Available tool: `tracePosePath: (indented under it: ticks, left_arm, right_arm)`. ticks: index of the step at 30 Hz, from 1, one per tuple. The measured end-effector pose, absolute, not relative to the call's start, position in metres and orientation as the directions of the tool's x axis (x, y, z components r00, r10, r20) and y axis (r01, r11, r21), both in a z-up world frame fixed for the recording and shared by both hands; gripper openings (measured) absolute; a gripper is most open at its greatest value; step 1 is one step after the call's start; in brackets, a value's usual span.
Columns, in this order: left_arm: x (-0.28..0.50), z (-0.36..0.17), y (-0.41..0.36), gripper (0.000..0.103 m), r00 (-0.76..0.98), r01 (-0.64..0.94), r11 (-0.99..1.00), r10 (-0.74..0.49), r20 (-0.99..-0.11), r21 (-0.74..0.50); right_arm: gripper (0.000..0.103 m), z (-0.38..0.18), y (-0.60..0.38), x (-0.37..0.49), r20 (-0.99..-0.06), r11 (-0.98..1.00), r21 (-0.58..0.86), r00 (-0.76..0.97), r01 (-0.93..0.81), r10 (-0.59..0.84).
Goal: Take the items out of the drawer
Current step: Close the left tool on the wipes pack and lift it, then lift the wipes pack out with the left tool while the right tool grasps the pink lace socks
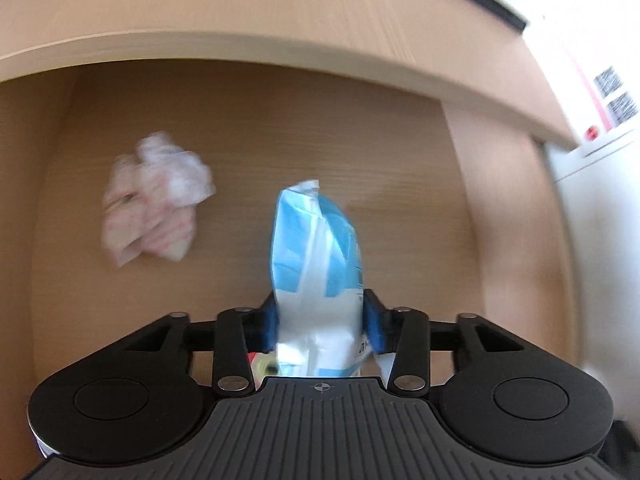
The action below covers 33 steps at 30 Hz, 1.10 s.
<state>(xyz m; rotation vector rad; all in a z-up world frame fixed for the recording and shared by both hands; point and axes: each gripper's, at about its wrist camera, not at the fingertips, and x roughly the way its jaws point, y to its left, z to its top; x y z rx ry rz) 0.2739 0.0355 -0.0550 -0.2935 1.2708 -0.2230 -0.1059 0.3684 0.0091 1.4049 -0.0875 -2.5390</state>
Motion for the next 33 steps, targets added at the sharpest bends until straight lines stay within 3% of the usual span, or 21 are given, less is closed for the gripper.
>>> tracePosePath:
  ticks: [7, 12, 17, 25, 33]
  left_arm:
    - [0.213, 0.004, 0.119, 0.044, 0.406, 0.036, 0.898, -0.414, -0.815, -0.438]
    - [0.203, 0.026, 0.187, 0.044, 0.469, -0.047, 0.888, -0.385, -0.795, -0.458]
    - [0.198, 0.038, 0.240, 0.044, 0.485, -0.045, 0.857, -0.431, -0.761, -0.514]
    - [0.207, 0.030, 0.276, 0.044, 0.431, 0.011, 0.830, -0.507, -0.746, -0.558]
    - [0.222, 0.019, 0.284, 0.044, 0.385, 0.019, 0.811, -0.546, -0.744, -0.585]
  right_arm:
    - [0.103, 0.006, 0.341, -0.131, -0.841, -0.966, 0.201, -0.478, 0.160, -0.254]
    - [0.103, 0.016, 0.275, -0.173, -0.808, -0.929, 0.053, -0.531, 0.365, -0.255]
    - [0.103, 0.004, 0.215, -0.217, -0.798, -0.871, 0.072, -0.496, 0.485, -0.342]
    - [0.103, -0.039, 0.158, -0.278, -0.858, -0.881, 0.075, -0.420, 0.467, -0.295]
    - [0.103, -0.060, 0.165, -0.292, -0.910, -0.948, 0.114, -0.350, 0.299, -0.220]
